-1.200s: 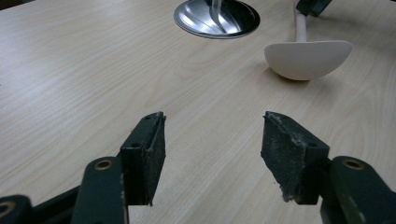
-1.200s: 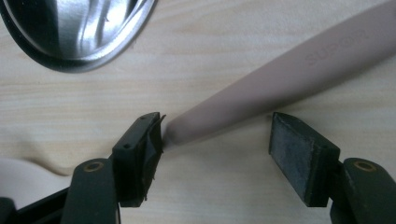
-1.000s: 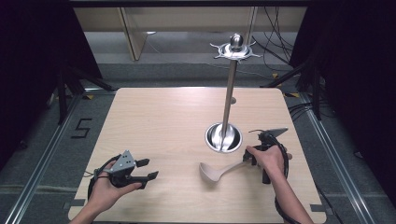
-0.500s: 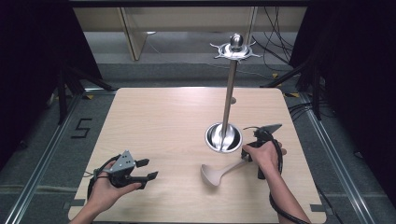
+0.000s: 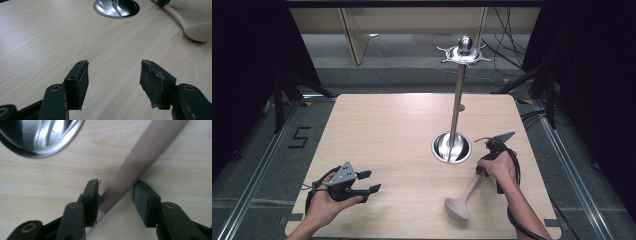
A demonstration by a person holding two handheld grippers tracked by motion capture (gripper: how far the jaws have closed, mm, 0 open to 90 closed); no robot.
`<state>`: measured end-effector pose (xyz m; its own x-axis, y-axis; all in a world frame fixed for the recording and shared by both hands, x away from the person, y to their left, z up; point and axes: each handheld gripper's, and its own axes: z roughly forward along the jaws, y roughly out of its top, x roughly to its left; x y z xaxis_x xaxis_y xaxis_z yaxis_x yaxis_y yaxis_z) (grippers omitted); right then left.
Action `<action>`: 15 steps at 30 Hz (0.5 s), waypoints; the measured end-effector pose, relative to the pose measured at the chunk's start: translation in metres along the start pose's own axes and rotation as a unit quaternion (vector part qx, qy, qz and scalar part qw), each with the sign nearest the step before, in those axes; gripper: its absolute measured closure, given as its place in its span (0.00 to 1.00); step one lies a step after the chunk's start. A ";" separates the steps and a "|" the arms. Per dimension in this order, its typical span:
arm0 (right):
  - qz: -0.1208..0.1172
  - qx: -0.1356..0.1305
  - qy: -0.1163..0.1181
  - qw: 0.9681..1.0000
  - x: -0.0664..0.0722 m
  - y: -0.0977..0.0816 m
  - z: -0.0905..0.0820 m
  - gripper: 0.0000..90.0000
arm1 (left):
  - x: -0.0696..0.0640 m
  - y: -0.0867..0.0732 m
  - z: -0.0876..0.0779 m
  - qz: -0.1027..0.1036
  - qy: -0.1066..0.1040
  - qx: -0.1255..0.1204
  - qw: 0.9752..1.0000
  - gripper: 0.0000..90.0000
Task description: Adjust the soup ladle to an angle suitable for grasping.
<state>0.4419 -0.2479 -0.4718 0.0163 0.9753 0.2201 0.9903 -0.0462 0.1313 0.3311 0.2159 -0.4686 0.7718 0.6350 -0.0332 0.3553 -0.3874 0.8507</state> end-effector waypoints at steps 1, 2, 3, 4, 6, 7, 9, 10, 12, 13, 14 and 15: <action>-0.021 -0.005 0.006 1.000 -0.004 0.000 0.001 0.73 | 0.000 0.000 0.000 0.000 0.000 0.000 1.000 0.43; -0.021 -0.005 0.006 1.000 -0.004 0.000 0.001 0.73 | 0.000 0.000 0.000 -0.001 0.000 0.000 1.000 0.43; -0.027 -0.003 0.004 1.000 -0.006 -0.001 0.000 0.76 | 0.000 0.000 0.000 0.000 0.000 0.000 1.000 0.43; -0.029 -0.001 0.003 1.000 -0.006 -0.001 0.000 0.79 | 0.000 0.000 0.000 -0.001 0.000 0.000 1.000 0.43; 0.006 0.029 0.004 1.000 -0.001 -0.003 -0.003 0.83 | 0.000 0.000 0.000 -0.004 0.001 0.001 1.000 0.43; -0.035 0.024 -0.013 0.999 -0.005 -0.004 -0.003 0.83 | 0.000 -0.001 0.000 -0.005 0.001 0.001 1.000 0.43; -0.047 0.027 -0.029 0.998 -0.005 -0.005 -0.005 0.83 | 0.000 -0.001 0.000 -0.005 0.001 0.001 1.000 0.43; -0.040 0.027 -0.024 0.999 -0.005 -0.006 -0.005 0.83 | 0.000 -0.001 0.000 -0.004 0.001 0.001 1.000 0.43; -0.050 0.015 -0.012 0.999 -0.007 -0.007 -0.007 0.83 | 0.000 -0.001 0.000 -0.004 0.001 0.002 1.000 0.43; -0.068 0.007 -0.012 0.998 -0.010 -0.009 -0.007 0.83 | 0.000 -0.001 0.000 -0.005 0.001 0.002 1.000 0.43; -0.024 0.022 0.004 0.999 -0.004 -0.012 -0.014 0.83 | 0.000 -0.001 0.000 -0.005 0.001 0.002 1.000 0.43; -0.029 0.003 0.020 0.999 -0.005 -0.013 -0.015 0.83 | 0.000 -0.001 0.000 -0.005 0.001 0.002 1.000 0.43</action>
<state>0.4270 -0.2552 -0.4598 -0.0459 0.9667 0.2516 0.9902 0.0107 0.1393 0.3308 0.2160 -0.4693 0.7669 0.6405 -0.0396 0.3643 -0.3838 0.8485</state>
